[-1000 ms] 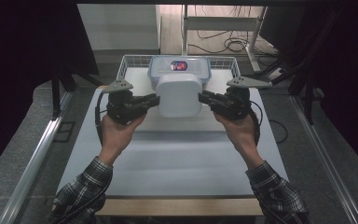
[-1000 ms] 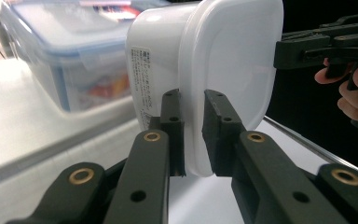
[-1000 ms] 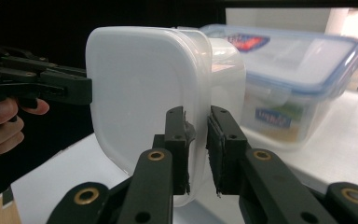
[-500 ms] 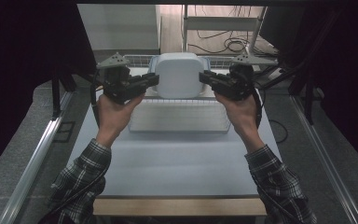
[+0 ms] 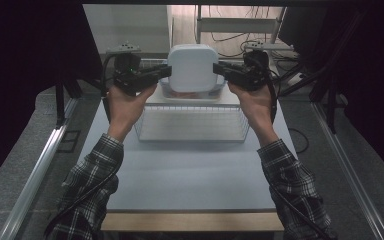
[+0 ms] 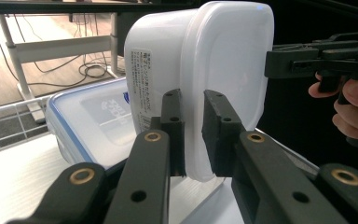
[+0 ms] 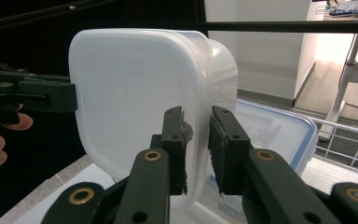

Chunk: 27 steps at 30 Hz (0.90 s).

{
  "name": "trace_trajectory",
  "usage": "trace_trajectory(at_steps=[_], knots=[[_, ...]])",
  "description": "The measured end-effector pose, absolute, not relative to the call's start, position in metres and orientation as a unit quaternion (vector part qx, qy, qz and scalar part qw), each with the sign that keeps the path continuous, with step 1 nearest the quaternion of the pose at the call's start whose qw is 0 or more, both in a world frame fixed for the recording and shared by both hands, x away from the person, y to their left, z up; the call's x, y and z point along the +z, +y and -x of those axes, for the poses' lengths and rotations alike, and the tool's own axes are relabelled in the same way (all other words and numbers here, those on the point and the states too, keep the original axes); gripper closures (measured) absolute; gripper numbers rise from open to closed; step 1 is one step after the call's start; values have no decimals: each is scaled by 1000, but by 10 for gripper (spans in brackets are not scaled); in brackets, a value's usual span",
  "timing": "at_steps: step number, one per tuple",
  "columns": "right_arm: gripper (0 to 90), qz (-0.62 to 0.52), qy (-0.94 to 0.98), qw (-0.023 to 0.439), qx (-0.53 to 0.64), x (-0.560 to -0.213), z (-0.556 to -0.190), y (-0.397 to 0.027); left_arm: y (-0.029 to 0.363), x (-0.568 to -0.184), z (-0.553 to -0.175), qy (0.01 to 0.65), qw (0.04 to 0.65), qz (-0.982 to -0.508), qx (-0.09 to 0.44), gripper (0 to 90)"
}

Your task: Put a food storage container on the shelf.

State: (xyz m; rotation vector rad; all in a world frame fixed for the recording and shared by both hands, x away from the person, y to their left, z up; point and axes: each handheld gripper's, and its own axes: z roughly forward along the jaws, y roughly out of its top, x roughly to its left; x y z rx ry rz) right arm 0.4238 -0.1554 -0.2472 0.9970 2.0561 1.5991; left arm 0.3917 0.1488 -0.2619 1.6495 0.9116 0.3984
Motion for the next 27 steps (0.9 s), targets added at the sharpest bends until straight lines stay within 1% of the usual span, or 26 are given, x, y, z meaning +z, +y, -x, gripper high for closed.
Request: trace_trajectory(at_steps=[5,9,12,17,21,27], knots=[[744,-360,722,177,564,-248,-431,-154,149,-262,-399,390,574,-700,170,785],[710,-363,718,174,568,-247,-434,-152,148,-261,-403,390,576,-696,176,758],[692,-363,718,184,565,-245,-436,-147,147,-259,-406,394,577,-693,178,721],[662,-366,719,195,557,-244,-441,-143,144,-258,-413,402,572,-692,182,690],[650,-371,718,197,556,-244,-444,-141,141,-259,-418,407,558,-698,191,682],[634,-374,719,203,550,-243,-447,-139,139,-259,-425,412,557,-697,186,669]])
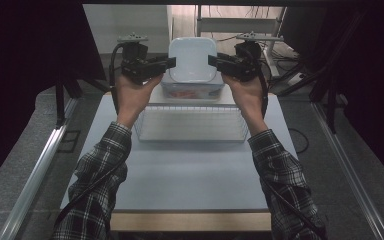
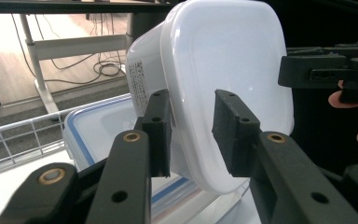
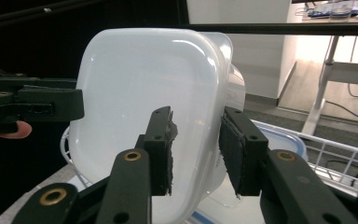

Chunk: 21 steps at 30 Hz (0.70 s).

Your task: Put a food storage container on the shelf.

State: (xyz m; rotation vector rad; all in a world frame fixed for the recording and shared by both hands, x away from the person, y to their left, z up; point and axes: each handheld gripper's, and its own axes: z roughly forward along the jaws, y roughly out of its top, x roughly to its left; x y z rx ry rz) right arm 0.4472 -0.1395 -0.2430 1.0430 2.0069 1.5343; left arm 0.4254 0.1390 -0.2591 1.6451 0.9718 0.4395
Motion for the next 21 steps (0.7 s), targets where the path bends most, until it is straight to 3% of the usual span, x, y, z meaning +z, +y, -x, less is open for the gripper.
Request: trace_trajectory(at_steps=[12,21], knots=[[579,-383,718,211,541,-243,-456,-136,135,-259,-436,419,554,-696,184,597],[541,-393,719,214,531,-247,-467,-133,137,-262,-452,441,566,-680,153,503]])
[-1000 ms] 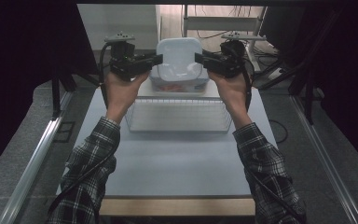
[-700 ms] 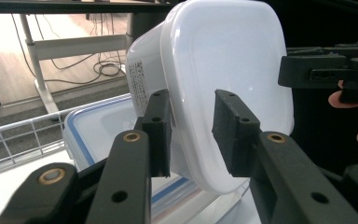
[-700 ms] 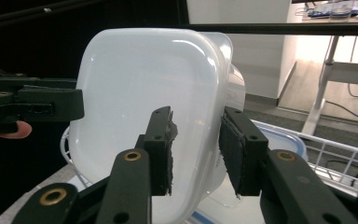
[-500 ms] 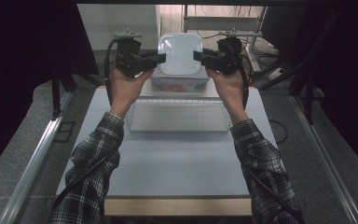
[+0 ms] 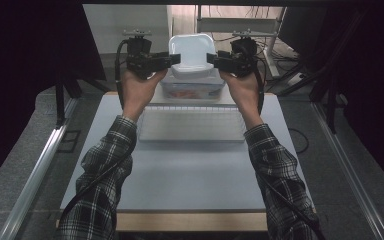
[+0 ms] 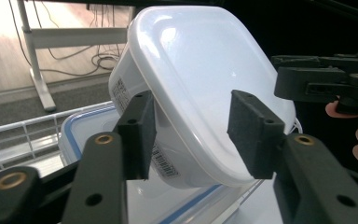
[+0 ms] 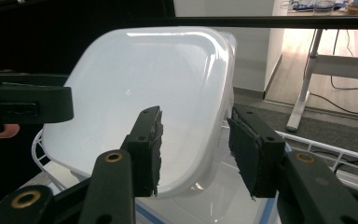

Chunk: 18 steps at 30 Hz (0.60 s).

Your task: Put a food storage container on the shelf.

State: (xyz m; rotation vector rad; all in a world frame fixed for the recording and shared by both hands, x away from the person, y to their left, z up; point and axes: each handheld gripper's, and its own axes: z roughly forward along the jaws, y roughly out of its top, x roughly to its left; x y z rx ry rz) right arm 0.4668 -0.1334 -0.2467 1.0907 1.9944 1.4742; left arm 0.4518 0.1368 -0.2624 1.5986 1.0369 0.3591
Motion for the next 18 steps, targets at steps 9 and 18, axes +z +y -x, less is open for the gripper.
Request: trace_trajectory(at_steps=[9,18], knots=[[543,-393,724,223,521,-244,-468,-128,134,-260,-457,449,551,-679,185,504],[570,-392,729,219,516,-242,-466,-130,132,-257,-450,439,544,-693,179,567]])
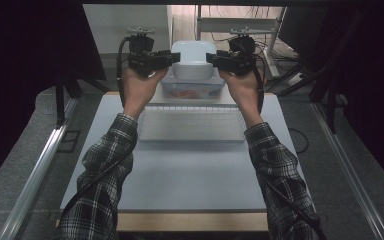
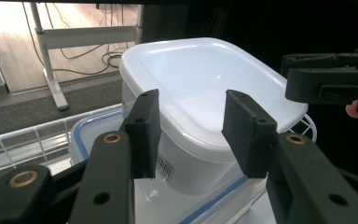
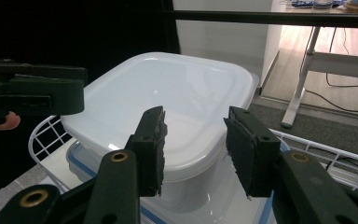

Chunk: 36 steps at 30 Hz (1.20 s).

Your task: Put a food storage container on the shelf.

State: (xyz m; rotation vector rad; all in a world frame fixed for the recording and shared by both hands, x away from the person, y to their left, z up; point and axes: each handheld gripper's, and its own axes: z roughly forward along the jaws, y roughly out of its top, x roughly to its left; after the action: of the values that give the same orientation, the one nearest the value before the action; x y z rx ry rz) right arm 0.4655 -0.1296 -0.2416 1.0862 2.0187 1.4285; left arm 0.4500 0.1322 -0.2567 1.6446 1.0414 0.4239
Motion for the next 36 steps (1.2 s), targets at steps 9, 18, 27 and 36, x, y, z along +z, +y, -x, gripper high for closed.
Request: trace_trajectory(at_steps=[9,18,27,36], knots=[[532,-387,729,220,520,-241,-461,-131,132,-256,-445,433,550,-690,185,543],[347,-359,738,195,537,-245,-451,-141,136,-259,-430,410,548,-706,183,403],[214,-339,746,185,543,-257,-437,-154,139,-273,-413,403,540,-719,172,261],[137,-319,758,184,538,-275,-425,-162,136,-295,-401,387,531,-736,165,166]])
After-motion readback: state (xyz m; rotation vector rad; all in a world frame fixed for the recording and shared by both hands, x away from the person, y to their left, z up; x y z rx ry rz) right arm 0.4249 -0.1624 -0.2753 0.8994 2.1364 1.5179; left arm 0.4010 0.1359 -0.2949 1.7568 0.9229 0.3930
